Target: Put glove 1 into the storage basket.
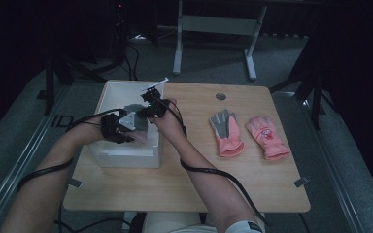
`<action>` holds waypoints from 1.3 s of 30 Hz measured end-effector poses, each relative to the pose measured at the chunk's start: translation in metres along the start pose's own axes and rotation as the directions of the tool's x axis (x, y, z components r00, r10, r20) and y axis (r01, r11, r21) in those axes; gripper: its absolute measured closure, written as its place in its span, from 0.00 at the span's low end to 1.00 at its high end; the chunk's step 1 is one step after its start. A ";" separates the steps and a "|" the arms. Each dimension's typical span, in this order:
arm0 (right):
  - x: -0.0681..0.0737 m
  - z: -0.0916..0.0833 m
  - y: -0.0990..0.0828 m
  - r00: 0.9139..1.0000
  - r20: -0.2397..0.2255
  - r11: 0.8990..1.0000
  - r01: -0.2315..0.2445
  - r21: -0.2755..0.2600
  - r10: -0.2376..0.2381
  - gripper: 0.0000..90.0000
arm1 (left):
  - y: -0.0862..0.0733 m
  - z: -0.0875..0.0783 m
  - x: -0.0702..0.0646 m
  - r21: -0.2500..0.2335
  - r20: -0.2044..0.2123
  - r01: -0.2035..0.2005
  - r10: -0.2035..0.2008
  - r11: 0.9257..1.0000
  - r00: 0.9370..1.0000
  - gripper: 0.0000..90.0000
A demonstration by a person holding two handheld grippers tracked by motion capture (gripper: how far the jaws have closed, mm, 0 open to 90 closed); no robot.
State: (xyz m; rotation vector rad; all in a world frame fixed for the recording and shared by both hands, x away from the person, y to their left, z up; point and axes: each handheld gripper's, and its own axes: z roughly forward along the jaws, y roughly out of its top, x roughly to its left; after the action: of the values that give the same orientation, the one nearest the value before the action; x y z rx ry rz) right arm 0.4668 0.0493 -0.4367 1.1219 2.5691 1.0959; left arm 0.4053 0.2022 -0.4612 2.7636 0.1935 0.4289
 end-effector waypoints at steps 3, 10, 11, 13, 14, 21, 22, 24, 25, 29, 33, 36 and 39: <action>-0.010 -0.008 -0.005 1.000 -0.010 1.000 -0.027 0.001 0.027 0.68 | 0.006 0.011 -0.003 0.100 0.051 -0.014 0.009 0.995 0.999 0.70; -0.022 -0.035 -0.013 0.997 -0.068 0.998 -0.040 -0.052 0.037 0.62 | 0.009 0.007 -0.003 0.084 0.010 0.052 -0.053 0.995 0.999 0.47; -0.022 -0.039 -0.015 0.997 -0.072 0.998 -0.033 -0.057 0.029 0.61 | 0.009 0.001 -0.003 0.058 -0.006 0.076 -0.075 0.995 0.997 0.47; -0.023 -0.050 -0.018 0.997 -0.078 0.997 -0.017 -0.072 0.011 0.61 | 0.009 -0.003 -0.003 0.037 -0.006 0.088 -0.087 0.995 0.996 0.47; -0.023 -0.050 -0.018 0.997 -0.078 0.997 -0.017 -0.072 0.011 0.61 | 0.009 -0.006 -0.004 0.023 0.003 0.092 -0.092 0.996 0.996 0.47; -0.028 -0.088 -0.035 0.996 -0.087 0.991 0.014 -0.134 -0.026 0.61 | 0.009 -0.020 -0.008 -0.002 -0.057 0.127 -0.127 0.992 0.990 0.47; -0.028 -0.088 -0.035 0.996 -0.087 0.991 0.014 -0.134 -0.026 0.61 | 0.009 -0.020 -0.008 -0.002 -0.057 0.127 -0.127 0.992 0.990 0.47; -0.032 -0.097 -0.043 0.996 -0.083 0.989 0.019 -0.145 -0.031 0.62 | 0.012 -0.026 -0.009 -0.046 -0.056 0.139 -0.141 0.989 0.988 0.47; -0.034 -0.099 -0.045 0.996 -0.085 0.989 0.014 -0.146 -0.027 0.62 | 0.015 -0.027 -0.009 -0.059 -0.057 0.140 -0.143 0.988 0.988 0.47; -0.041 -0.106 -0.058 0.996 -0.080 0.990 0.015 -0.144 -0.026 0.63 | 0.027 -0.033 -0.013 -0.118 -0.054 0.147 -0.154 0.982 0.987 0.47; -0.048 -0.112 -0.069 0.997 -0.069 0.990 0.018 -0.141 -0.028 0.65 | 0.041 -0.037 -0.016 -0.150 -0.035 0.140 -0.147 0.979 0.989 0.48; -0.053 -0.115 -0.075 0.998 -0.061 0.990 0.017 -0.138 -0.025 0.65 | 0.048 -0.040 -0.016 -0.173 -0.027 0.146 -0.153 0.974 0.988 0.48; -0.062 -0.122 -0.087 0.998 -0.045 0.990 0.027 -0.136 -0.033 0.66 | 0.061 -0.045 -0.018 -0.223 -0.018 0.160 -0.169 0.962 0.985 0.48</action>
State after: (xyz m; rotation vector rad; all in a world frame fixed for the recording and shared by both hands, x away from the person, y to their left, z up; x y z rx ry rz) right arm 0.4135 -0.1024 -0.4161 1.0341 2.4942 1.2828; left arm 0.3793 0.1554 -0.4042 2.5000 0.3597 0.4305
